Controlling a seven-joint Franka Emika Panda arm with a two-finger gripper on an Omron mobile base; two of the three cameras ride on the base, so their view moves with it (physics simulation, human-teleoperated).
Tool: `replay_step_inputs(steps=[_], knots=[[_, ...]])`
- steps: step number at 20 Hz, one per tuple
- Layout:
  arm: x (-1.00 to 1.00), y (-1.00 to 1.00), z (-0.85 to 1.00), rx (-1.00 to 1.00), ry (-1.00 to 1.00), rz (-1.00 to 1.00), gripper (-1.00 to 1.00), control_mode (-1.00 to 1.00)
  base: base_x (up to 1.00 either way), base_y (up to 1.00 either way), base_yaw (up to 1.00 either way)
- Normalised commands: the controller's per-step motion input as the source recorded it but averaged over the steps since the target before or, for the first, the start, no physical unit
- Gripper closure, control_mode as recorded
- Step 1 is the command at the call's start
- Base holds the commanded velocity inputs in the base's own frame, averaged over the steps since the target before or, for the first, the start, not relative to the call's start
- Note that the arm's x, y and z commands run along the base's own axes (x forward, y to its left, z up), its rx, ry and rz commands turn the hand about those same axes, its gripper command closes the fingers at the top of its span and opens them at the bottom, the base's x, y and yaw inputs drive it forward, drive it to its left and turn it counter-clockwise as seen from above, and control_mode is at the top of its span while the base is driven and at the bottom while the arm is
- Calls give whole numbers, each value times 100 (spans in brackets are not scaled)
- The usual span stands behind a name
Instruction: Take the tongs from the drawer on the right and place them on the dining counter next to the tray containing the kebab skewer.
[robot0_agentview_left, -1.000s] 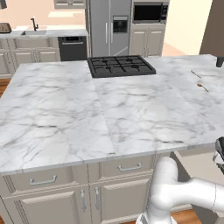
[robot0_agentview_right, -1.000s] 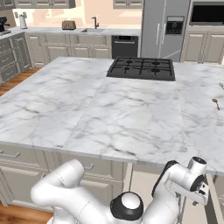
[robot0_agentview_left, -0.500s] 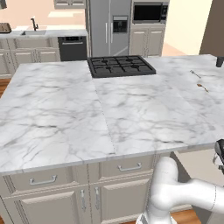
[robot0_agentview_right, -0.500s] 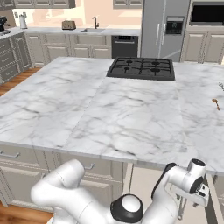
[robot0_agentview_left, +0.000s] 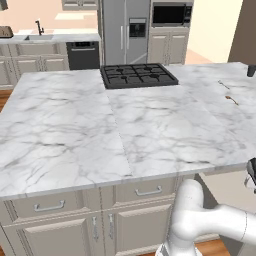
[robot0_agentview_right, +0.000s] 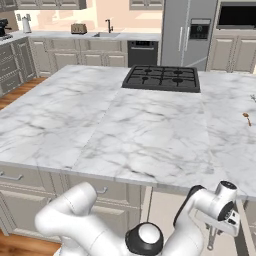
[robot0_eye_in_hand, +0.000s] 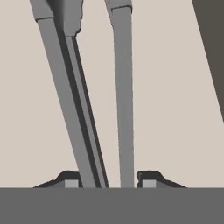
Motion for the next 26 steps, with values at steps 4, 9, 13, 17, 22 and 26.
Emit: replay_step_inputs(steps=[4,9,13,17,22,26], knots=[[-6,-11,73,0,17,1,100,-100,0,0,0],[-12,0,77,0,16,0,100,-100,0,0,0],[-20,7,54,0,0,0,100,-100,0,0,0],[-9,30,37,0,-4,2,100,-100,0,0,0],[-1,51,45,0,-5,4,100,-100,0,0,0],[0,61,53,-1,0,5,100,-100,0,0,0]])
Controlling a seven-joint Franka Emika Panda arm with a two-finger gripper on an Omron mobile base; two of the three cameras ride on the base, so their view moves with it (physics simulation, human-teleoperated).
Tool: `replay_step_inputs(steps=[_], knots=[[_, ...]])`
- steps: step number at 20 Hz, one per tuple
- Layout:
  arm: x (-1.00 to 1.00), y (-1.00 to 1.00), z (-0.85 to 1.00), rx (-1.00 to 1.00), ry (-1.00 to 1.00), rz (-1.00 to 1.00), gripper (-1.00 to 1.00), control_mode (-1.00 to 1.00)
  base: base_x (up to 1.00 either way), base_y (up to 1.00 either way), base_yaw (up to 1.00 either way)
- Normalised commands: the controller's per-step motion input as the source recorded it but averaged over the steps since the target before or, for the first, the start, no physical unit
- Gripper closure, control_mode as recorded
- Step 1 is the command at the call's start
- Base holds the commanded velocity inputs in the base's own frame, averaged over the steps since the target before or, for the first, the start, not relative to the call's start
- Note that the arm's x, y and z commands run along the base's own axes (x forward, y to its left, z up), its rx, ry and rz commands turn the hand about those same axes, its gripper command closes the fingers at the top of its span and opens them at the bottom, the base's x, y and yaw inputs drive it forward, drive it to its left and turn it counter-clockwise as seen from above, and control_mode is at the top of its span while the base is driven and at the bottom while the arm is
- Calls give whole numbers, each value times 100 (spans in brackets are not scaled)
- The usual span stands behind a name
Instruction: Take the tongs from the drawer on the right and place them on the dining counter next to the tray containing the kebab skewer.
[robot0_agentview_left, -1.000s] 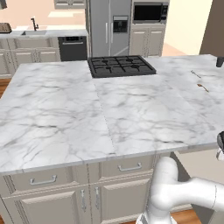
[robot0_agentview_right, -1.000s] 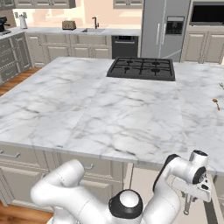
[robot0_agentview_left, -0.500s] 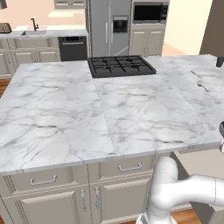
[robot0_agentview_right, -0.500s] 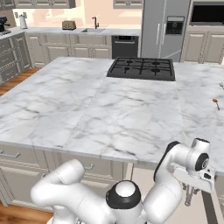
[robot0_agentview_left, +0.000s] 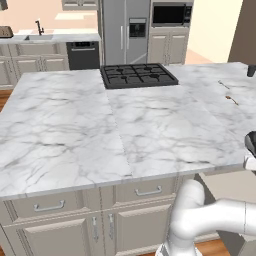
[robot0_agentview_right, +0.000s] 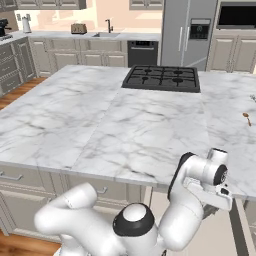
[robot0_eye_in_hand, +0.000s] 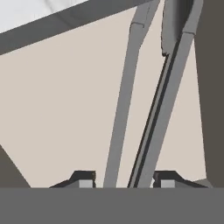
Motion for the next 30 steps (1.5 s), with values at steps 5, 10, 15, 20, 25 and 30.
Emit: replay_step_inputs(steps=[5,10,15,20,25,30], knots=[[0,72,44,-1,0,7,100,-100,0,0,0],[0,84,37,-1,0,10,100,-100,0,0,0],[1,84,44,0,0,12,100,-100,0,0,0],[15,77,54,0,0,14,100,-100,0,0,0],[33,79,56,0,-1,15,100,-100,0,0,0],[43,77,55,0,-3,17,100,-100,0,0,0]])
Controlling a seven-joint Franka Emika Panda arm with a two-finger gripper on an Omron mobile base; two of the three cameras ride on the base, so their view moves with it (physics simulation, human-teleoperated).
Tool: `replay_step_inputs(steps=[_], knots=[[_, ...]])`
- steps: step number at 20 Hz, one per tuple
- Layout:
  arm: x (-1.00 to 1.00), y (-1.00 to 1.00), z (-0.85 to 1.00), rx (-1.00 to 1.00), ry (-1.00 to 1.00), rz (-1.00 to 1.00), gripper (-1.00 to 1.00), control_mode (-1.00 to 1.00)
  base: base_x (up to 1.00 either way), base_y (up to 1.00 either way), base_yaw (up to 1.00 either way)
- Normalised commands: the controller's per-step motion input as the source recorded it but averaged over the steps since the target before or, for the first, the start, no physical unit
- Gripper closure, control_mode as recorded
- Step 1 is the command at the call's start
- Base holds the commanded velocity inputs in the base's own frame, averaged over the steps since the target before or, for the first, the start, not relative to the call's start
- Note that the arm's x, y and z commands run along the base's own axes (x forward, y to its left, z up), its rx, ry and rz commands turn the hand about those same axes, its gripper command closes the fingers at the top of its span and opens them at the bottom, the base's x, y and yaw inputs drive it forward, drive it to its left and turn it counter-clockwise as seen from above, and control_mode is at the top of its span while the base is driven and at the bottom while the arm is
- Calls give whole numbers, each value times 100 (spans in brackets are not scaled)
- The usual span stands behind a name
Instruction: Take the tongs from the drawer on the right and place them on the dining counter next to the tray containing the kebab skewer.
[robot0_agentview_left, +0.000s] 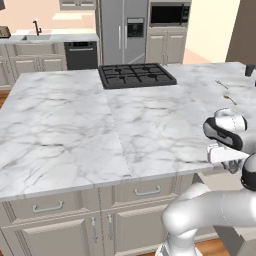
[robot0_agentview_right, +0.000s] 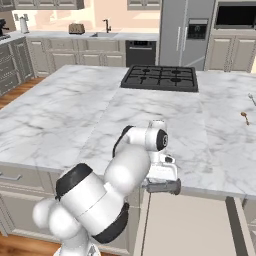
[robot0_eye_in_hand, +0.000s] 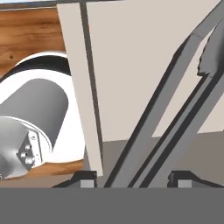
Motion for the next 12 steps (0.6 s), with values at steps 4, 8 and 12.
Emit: replay_step_inputs(steps=[4,8,12], knots=[[48,79,47,0,-4,18,100,-100,0,0,0],[49,83,39,0,-12,20,100,-100,0,0,0],[51,91,37,0,-13,21,100,-100,0,0,0]])
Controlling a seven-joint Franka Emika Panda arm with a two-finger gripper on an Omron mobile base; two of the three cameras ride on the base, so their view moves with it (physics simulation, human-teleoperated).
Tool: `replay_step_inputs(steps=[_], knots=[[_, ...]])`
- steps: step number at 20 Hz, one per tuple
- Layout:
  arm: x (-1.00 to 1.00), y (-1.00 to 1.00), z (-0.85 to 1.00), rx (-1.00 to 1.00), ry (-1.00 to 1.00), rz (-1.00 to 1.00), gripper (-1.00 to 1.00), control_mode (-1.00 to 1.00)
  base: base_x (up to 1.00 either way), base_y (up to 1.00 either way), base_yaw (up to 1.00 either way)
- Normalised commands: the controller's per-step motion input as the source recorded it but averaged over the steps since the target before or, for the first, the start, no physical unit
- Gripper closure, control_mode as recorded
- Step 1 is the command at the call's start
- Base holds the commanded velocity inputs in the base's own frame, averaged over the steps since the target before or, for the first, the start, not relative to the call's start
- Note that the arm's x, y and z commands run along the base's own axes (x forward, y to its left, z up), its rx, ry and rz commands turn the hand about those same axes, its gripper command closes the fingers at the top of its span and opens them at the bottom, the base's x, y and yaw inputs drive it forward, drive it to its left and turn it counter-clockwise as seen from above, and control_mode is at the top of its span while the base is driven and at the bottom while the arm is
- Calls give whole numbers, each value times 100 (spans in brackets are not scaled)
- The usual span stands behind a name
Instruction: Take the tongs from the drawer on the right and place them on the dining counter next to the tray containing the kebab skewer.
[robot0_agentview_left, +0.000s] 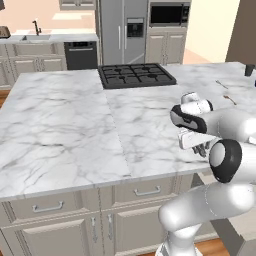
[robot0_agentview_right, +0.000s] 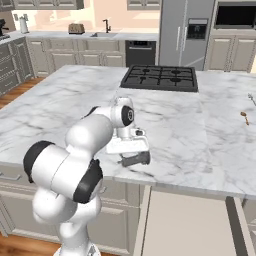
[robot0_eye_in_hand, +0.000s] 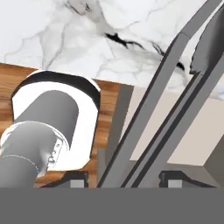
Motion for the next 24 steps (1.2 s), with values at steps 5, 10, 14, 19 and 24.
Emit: replay_step_inputs(steps=[5,10,14,19,24], knots=[[51,95,36,0,-14,22,100,-100,0,0,0],[55,90,40,0,-14,23,100,-100,0,0,0],[66,85,28,0,-12,26,100,-100,0,0,0],[75,78,6,3,-7,31,100,-100,0,0,0],[70,71,0,6,-6,37,100,-100,0,0,0]])
